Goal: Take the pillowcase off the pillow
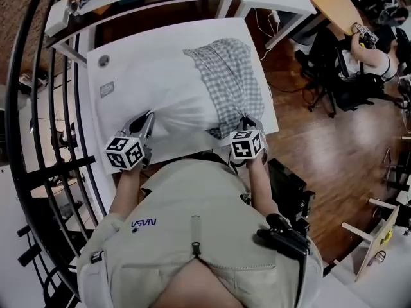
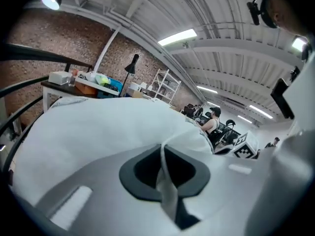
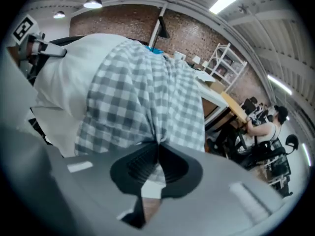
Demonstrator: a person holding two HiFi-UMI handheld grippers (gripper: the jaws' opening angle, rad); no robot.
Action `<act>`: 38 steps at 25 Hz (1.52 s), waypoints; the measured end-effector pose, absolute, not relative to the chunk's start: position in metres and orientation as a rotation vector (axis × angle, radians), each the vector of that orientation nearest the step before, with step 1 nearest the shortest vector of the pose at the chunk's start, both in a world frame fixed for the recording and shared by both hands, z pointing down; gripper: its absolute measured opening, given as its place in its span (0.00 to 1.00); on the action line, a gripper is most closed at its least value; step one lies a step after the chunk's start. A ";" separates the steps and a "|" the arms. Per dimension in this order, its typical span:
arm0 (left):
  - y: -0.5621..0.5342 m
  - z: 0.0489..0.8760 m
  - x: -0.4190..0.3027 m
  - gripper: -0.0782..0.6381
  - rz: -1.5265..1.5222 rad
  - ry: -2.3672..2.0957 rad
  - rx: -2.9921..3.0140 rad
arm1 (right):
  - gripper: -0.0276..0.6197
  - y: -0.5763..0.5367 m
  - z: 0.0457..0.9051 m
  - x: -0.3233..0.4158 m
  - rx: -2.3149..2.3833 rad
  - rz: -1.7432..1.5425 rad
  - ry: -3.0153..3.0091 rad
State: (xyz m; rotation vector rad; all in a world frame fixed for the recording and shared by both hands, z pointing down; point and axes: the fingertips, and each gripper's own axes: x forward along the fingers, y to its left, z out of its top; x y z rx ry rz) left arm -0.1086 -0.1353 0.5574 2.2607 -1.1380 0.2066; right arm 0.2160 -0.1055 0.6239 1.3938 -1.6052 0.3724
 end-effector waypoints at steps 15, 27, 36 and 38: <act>-0.164 0.415 -0.050 0.36 0.243 -1.216 2.768 | 0.23 -0.160 0.479 0.203 1.407 0.384 -2.118; -0.300 0.515 0.032 0.60 0.869 -1.051 2.677 | 0.32 -0.338 0.473 0.137 1.220 0.168 -2.165; -0.242 0.562 0.049 0.15 1.098 -0.938 2.689 | 0.31 -0.349 0.563 0.083 0.831 0.146 -1.966; -0.235 0.540 0.041 0.14 0.989 -0.972 2.712 | 0.11 -0.351 0.557 0.087 0.862 0.063 -1.928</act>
